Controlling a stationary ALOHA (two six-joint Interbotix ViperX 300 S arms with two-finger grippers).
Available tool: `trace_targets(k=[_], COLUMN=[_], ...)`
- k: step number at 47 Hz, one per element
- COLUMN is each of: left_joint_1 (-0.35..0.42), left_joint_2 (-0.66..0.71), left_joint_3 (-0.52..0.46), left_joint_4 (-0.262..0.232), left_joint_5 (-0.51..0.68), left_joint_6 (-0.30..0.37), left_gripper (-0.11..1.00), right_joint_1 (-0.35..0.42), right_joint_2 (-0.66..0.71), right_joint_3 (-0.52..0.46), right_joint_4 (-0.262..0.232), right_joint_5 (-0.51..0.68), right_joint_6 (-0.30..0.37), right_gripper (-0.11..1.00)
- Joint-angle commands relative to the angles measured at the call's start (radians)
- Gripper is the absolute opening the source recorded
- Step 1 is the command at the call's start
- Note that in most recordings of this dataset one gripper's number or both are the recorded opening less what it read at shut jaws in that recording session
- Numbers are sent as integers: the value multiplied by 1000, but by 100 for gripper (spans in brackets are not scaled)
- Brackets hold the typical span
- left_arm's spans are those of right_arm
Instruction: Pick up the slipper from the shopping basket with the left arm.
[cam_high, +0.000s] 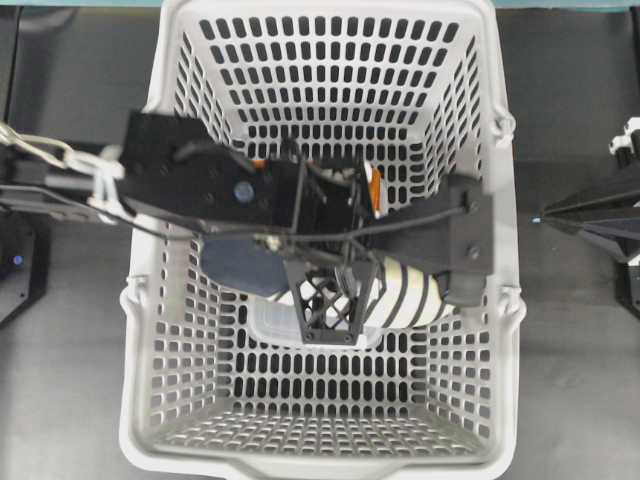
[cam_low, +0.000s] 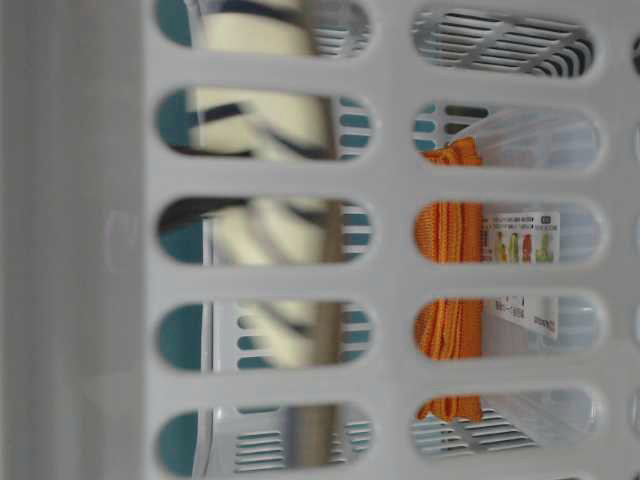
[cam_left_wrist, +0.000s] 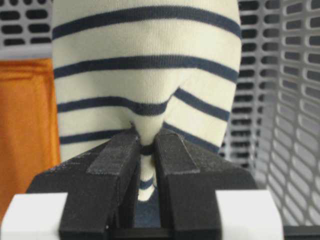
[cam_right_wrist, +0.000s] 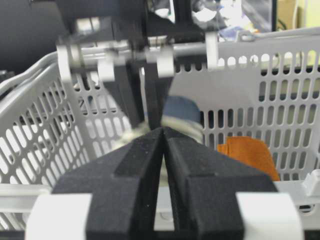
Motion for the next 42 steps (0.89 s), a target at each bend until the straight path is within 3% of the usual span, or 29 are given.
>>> trace_targets(k=[1, 9, 42], left_joint_1=[2, 2, 25], left_joint_2=[-31, -26, -12], left_joint_3=[-137, -238, -242], left_joint_4=[6, 11, 11], left_joint_5=[87, 179, 175], left_joint_6=[0, -3, -44], left_gripper=[7, 7, 7], right_joint_1=[-2, -2, 2], right_joint_2=[5, 5, 5], right_joint_3=[-6, -6, -5], right_joint_4=[3, 3, 3], right_joint_5=[-6, -6, -6], right_joint_6=[2, 8, 12], right_gripper=[0, 0, 0])
